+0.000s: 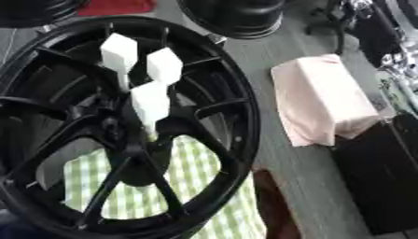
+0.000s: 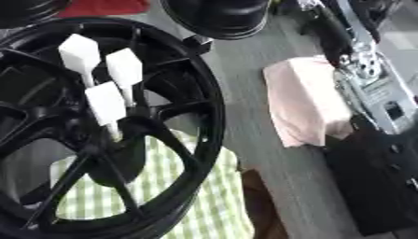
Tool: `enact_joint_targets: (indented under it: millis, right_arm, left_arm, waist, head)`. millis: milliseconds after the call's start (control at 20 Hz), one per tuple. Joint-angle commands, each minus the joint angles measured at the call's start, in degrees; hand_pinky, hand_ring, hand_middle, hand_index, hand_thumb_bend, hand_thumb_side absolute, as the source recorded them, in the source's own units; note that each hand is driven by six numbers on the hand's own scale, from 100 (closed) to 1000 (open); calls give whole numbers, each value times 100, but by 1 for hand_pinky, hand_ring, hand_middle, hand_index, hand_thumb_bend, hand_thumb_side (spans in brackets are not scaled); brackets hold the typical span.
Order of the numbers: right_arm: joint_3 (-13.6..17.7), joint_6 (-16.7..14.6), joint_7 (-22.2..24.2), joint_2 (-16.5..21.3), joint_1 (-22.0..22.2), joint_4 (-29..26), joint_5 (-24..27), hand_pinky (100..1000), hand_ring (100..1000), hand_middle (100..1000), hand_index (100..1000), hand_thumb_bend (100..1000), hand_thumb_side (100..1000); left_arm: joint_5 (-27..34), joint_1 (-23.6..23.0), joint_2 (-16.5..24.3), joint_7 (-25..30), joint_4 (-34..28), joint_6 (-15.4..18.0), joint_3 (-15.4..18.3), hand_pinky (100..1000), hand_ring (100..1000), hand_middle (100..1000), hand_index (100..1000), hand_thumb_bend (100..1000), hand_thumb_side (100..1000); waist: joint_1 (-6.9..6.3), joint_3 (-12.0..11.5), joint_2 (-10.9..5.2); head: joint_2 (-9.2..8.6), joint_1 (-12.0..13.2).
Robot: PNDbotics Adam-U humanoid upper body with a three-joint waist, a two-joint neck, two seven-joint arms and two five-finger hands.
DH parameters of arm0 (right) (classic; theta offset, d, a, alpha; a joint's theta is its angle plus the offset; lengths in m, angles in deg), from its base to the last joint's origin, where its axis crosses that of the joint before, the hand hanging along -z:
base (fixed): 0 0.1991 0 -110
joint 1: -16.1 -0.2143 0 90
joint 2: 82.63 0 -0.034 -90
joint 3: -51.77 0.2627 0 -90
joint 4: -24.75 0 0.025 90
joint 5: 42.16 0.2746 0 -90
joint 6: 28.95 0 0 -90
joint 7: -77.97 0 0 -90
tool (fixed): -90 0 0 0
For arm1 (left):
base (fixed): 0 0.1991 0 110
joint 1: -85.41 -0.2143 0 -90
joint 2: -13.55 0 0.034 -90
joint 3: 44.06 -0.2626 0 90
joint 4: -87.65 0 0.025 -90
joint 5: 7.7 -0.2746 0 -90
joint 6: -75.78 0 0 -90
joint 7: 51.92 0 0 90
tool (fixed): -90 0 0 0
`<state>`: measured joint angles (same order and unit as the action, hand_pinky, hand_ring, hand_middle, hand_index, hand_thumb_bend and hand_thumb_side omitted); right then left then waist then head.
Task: Pull the pin out of the wheel hub.
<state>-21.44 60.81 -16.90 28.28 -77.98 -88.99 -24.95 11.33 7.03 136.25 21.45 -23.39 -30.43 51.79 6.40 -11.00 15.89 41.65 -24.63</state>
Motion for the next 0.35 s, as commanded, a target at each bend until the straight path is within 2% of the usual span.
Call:
enact_joint_targets:
  millis: [50,200,350]
  right_arm:
    - [66,-1,-30,106,-95,-86,28,940,938,398,639,100,689]
    - [41,-6,-14,93,-188,-86,94,940,938,399,640,100,686]
    - [24,-27,-10,64,-253,-86,131,940,938,400,641,100,685]
  left_arm:
    - [171,200,-418,-383,-332,521,-3,945,717,681,826,101,792]
    - [102,377,-975,-382,-352,1047,-203,946,720,683,831,120,784]
    - [-193,544,-1517,-271,-354,1316,-376,944,722,688,837,160,774]
  waist:
    - [-19,9,-76]
    - [8,34,-82]
    - [24,43,-78]
  head:
    - [-74,23]
    - [-46,50]
    - [0,75]
